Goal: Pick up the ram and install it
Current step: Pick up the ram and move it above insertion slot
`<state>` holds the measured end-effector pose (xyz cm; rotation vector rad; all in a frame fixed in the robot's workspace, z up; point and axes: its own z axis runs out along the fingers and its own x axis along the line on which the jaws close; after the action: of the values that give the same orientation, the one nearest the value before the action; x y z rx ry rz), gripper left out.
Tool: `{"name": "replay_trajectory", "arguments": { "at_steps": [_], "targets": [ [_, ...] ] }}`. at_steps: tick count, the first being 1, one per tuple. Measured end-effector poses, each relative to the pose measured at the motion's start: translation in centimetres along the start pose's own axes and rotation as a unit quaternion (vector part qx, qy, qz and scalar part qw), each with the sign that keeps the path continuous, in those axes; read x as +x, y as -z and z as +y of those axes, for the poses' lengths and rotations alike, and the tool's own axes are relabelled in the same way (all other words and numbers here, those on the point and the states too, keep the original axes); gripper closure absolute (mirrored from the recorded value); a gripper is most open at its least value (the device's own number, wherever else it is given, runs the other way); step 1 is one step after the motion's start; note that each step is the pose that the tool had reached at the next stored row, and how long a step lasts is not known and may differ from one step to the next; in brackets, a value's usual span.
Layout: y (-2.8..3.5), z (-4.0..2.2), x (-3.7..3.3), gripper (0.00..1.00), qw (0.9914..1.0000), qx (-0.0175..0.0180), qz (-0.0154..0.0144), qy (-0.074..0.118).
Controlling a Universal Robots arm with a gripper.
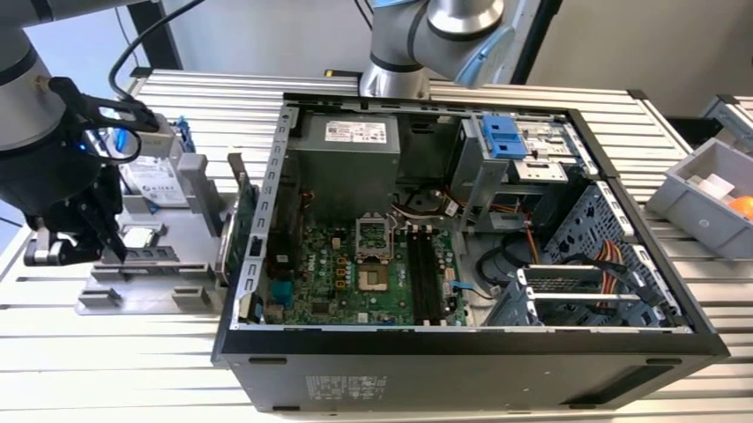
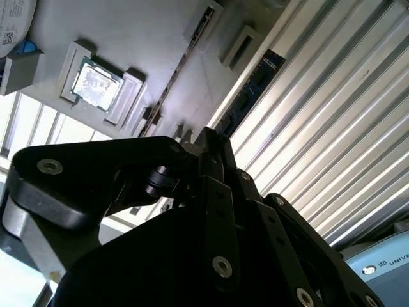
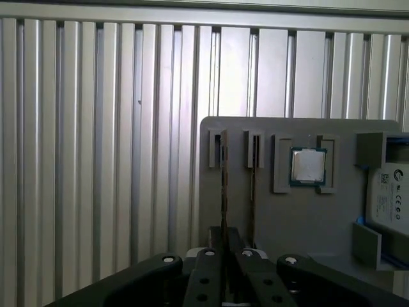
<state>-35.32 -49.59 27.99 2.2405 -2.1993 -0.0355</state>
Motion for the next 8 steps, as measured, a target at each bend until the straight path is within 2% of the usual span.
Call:
{"name": "replay_trajectory", "arguments": {
  "at_steps": [8],
  "targets": [
    [0.01,0.00,0.00,1.00,1.00000,0.0015,0.0002,0.000]
  ]
}}
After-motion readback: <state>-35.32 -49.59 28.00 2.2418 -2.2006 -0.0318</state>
